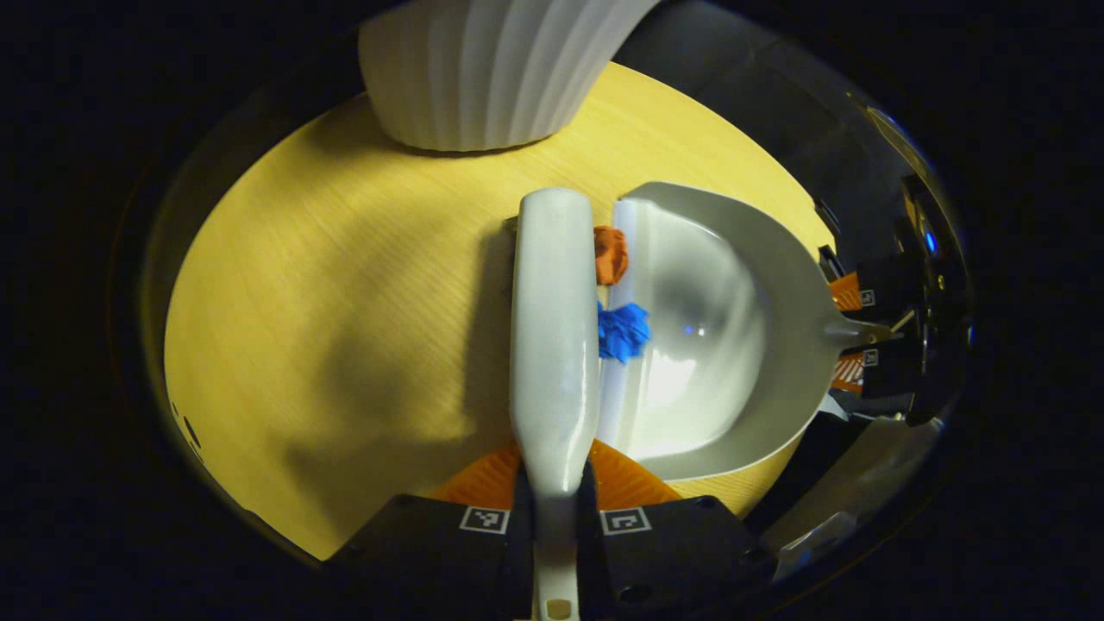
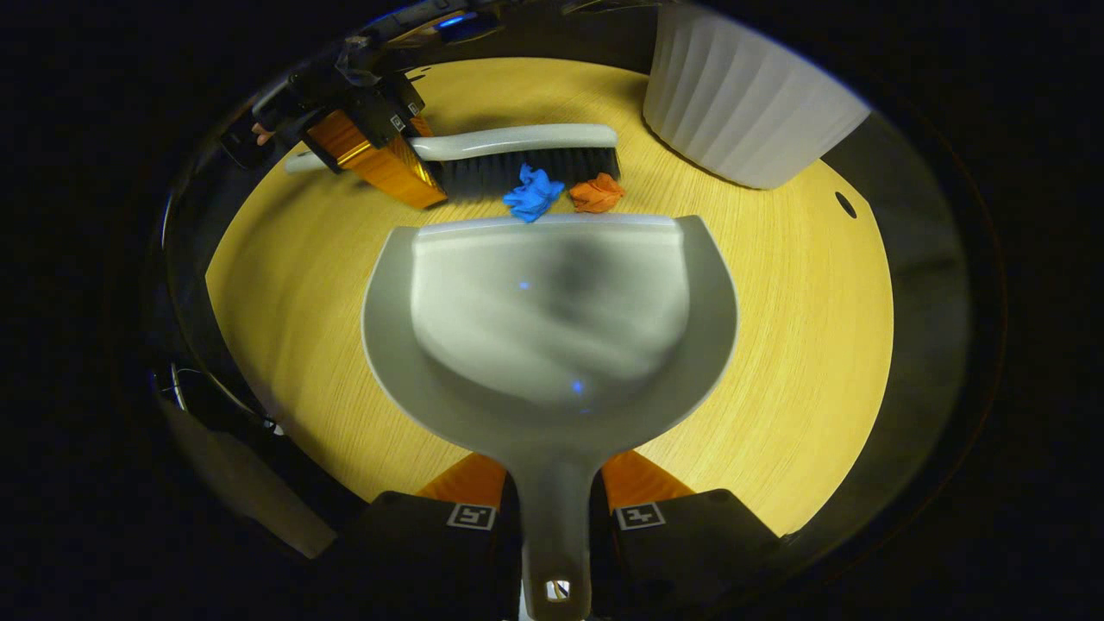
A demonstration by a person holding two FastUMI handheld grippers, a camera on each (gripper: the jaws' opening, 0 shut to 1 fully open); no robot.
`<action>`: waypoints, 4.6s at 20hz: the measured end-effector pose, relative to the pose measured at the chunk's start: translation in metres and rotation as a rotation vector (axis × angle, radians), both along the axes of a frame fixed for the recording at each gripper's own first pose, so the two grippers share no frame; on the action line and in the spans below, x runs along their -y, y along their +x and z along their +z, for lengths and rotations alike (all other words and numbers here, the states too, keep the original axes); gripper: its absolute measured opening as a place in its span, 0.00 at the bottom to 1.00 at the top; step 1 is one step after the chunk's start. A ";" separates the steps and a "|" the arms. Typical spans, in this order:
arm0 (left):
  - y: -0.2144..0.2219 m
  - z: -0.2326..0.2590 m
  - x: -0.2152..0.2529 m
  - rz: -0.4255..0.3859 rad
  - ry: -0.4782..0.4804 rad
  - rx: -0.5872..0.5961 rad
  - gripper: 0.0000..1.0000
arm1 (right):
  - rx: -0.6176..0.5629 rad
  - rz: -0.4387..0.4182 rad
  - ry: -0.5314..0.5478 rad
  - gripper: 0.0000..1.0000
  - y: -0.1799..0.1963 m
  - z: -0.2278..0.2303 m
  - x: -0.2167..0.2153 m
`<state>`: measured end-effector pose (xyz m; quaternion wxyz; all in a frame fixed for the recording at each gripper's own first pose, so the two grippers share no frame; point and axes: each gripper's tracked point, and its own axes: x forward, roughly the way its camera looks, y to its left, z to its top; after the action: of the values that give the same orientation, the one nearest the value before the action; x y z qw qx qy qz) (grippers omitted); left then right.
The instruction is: Pick up the small broom and dustpan from the desktop, sweep the trash into the dustpan with the broom, and then empty the trash into the garbage bin.
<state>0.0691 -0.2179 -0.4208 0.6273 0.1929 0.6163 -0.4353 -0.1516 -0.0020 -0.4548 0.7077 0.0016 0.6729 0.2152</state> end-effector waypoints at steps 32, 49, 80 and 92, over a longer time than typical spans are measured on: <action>-0.038 0.022 -0.230 0.554 -0.064 0.097 0.24 | 0.212 -0.483 -0.269 0.39 0.146 0.217 0.183; -0.053 0.020 -0.263 0.621 -0.081 0.093 0.24 | 0.023 -0.103 -0.578 0.35 0.302 0.198 0.184; -0.050 0.023 -0.259 0.658 0.068 0.159 0.24 | 0.192 -0.124 -0.097 0.32 0.151 0.203 0.051; -0.042 0.007 -0.257 0.709 0.179 0.179 0.24 | 0.057 -0.044 -0.048 0.35 0.068 0.038 -0.042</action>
<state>0.0270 0.0386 -0.4134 0.7712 0.0588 0.6230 -0.1169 -0.0836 0.0395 -0.4170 0.7311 -0.0066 0.6571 0.1834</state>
